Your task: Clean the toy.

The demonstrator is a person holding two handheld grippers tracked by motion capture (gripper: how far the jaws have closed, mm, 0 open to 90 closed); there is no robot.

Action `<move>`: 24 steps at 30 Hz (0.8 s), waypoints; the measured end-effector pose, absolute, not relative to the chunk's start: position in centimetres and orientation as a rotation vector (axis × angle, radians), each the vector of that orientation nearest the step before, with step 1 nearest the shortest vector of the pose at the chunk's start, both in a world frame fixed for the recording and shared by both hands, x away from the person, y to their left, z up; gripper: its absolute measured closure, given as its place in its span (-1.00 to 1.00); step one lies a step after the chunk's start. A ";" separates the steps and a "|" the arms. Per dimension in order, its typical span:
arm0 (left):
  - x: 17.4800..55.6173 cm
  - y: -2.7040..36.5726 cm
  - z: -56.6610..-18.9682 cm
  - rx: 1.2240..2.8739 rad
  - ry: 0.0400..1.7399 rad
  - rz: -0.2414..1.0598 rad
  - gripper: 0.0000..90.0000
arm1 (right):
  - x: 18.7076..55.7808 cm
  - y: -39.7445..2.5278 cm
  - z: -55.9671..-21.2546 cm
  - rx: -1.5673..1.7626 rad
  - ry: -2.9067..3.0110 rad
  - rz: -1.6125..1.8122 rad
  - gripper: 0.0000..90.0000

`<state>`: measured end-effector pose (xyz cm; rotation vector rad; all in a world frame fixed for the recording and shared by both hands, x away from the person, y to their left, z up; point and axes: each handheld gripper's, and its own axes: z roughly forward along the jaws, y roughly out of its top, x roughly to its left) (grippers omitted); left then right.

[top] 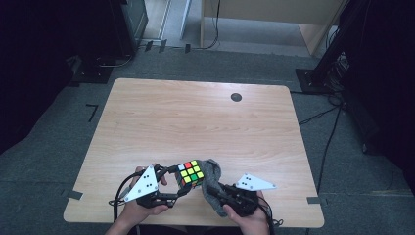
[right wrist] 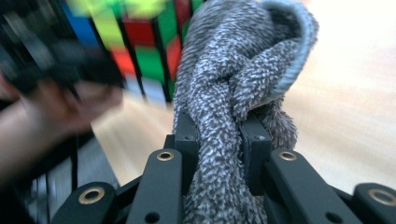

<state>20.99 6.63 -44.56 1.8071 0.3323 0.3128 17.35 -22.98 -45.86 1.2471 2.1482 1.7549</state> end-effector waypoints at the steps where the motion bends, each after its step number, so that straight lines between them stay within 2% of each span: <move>1: 21.0 6.6 -44.6 1.810 0.332 0.310 -0.25 | 17.2 -23.4 -45.4 1.249 2.088 1.809 0.66; 7: 20.7 6.2 -44.6 1.814 0.320 0.307 -0.25 | 16.7 -23.1 -44.8 1.129 2.073 1.941 0.64; 14: 21.2 7.0 -44.4 1.775 0.347 0.288 -0.26 | 17.6 -22.8 -46.4 1.225 2.218 1.755 0.65; 18: 21.1 6.7 -44.5 1.775 0.342 0.278 -0.26 | 17.5 -23.7 -45.7 1.280 2.069 1.887 0.65; 24: 20.8 6.5 -44.4 1.787 0.326 0.284 -0.25 | 16.6 -23.0 -44.9 1.136 2.048 1.915 0.64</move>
